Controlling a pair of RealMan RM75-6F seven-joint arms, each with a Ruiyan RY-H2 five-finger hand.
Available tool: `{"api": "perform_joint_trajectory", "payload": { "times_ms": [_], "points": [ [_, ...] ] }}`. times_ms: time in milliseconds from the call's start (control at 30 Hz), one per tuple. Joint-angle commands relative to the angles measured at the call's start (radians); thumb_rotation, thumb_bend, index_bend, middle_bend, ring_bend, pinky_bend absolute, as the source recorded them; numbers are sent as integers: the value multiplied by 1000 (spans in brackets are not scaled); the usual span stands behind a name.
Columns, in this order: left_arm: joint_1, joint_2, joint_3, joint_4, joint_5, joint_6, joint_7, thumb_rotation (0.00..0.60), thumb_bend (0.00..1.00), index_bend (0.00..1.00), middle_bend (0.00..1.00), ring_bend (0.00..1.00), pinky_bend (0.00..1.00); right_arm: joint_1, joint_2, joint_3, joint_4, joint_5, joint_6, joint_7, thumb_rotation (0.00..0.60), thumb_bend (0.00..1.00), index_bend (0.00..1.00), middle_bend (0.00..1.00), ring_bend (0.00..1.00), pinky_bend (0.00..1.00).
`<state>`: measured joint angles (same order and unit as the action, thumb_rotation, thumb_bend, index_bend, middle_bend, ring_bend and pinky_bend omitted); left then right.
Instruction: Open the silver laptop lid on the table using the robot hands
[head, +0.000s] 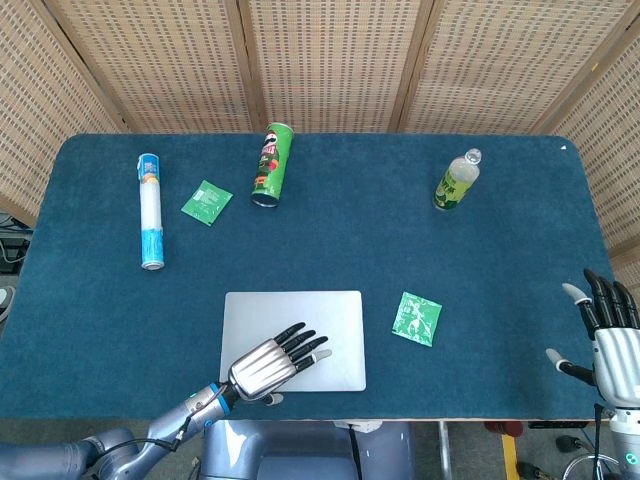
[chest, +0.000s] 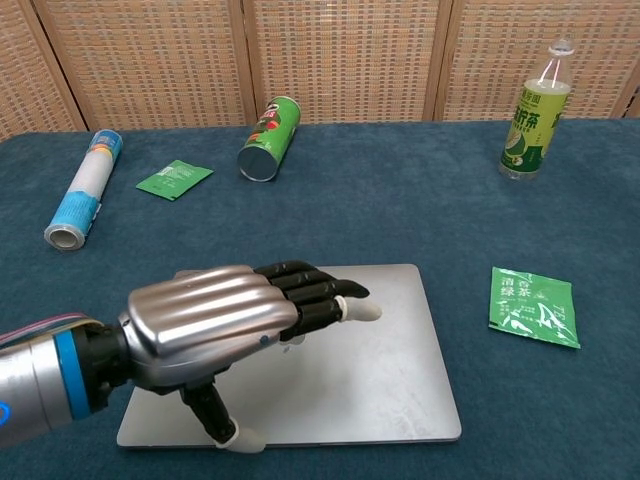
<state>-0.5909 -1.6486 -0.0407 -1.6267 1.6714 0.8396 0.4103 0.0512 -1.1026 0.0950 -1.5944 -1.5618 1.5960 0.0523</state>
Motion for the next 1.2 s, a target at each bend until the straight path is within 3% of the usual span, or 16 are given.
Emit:
{"api": "perform_joint_trajectory", "payload": {
  "times_ms": [33,567,833,1200],
  "points": [
    [-7,-27,2,22,-25,-5,27,600,0,0,0,0,0,0,3,0,-2,2,-3,5,600,0,172,0,0,0],
    [-38,-113,21,85,-104,-1,108,600,14,0,0,0,0,0,12,-2,-5,0,-4,23,600,0,174,0,0,0],
    [-52,-138,26,103,-133,4,135,600,127,0,0,0,0,0,17,1,-3,6,-5,40,600,0,174,0,0,0],
    [-59,-138,32,109,-159,19,145,600,138,0,0,0,0,0,21,1,-3,9,-8,51,600,0,174,0,0,0]
  ]
}}
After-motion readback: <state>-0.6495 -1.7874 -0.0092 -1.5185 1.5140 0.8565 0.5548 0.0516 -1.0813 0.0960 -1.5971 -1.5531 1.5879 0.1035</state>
